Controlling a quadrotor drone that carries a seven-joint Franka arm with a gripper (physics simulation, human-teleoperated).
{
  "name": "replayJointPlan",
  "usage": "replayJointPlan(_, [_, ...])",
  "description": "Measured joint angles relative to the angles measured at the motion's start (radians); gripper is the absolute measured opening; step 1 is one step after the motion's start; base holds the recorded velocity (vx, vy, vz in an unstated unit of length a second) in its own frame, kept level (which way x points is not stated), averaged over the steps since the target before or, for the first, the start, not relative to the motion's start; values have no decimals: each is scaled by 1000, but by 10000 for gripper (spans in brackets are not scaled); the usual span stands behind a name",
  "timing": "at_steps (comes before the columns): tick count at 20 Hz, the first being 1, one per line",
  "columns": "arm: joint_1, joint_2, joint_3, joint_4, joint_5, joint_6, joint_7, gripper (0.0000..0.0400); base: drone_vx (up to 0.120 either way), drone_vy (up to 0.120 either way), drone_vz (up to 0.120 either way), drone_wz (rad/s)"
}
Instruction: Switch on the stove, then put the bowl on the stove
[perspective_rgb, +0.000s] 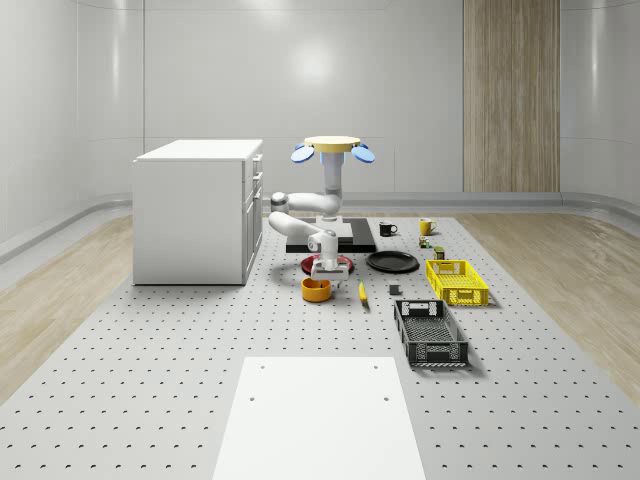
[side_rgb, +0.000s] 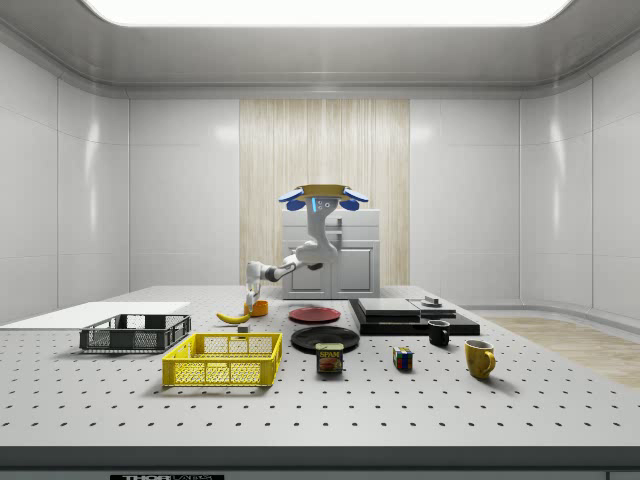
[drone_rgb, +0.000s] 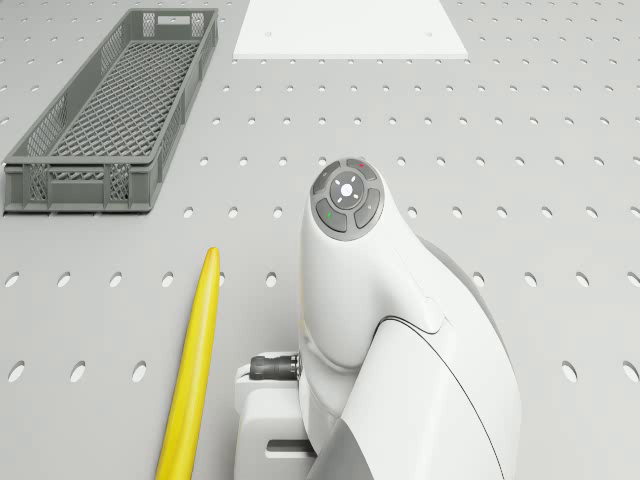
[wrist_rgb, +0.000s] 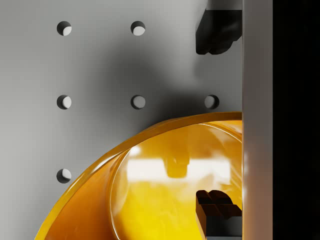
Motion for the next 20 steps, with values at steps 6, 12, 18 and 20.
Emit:
replayJointPlan(6, [-26, 6, 2, 20, 2, 0, 6, 400, 0, 0, 0, 0])
replayJointPlan(12, [-34, 7, 5, 33, 6, 2, 2, 400, 0, 0, 0, 0])
replayJointPlan(18, [-37, 7, -2, 40, 2, 7, 0, 400, 0, 0, 0, 0])
replayJointPlan(20, [-35, 7, -6, 43, -1, 11, -5, 400, 0, 0, 0, 0])
